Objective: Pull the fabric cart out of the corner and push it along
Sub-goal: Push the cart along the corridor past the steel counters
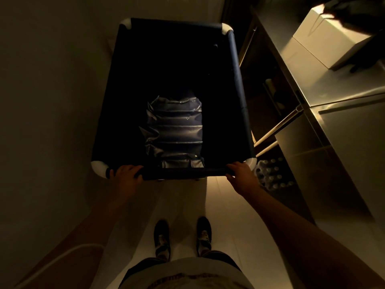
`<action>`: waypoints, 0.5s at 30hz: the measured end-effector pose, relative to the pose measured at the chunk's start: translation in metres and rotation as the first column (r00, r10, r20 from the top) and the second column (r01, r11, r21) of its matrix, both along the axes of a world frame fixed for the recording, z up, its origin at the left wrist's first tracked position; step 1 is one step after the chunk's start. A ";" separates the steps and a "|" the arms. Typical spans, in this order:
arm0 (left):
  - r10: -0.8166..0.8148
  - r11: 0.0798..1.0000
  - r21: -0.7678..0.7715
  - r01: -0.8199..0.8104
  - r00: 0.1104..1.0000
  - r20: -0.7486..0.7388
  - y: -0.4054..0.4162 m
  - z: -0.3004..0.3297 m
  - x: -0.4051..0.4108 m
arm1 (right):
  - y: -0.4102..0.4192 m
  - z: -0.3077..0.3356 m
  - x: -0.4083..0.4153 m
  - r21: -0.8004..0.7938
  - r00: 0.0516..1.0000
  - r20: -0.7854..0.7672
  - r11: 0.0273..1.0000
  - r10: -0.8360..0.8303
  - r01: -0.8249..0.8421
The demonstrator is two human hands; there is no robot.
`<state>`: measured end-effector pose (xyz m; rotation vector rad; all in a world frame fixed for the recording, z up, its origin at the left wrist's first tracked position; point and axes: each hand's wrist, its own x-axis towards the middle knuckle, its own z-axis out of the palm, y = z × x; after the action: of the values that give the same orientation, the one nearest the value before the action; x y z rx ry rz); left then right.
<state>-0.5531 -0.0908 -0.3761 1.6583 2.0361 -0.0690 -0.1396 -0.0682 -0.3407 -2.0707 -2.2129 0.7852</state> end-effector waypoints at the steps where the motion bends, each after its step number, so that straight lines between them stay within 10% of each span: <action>1: -0.007 1.000 -0.002 0.007 1.000 -0.001 0.001 0.000 -0.002 | -0.004 0.000 -0.003 0.002 1.000 0.001 1.000 -0.014 0.014; 15: -0.194 0.978 -0.081 0.193 0.981 -0.005 0.016 0.015 -0.034 | -0.058 0.003 -0.044 0.062 0.988 -0.036 0.986 -0.150 0.152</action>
<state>-0.5872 -0.0752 -0.3607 1.8043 1.8499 -0.2268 -0.1841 -0.1266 -0.3382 -2.1490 -2.0080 0.7190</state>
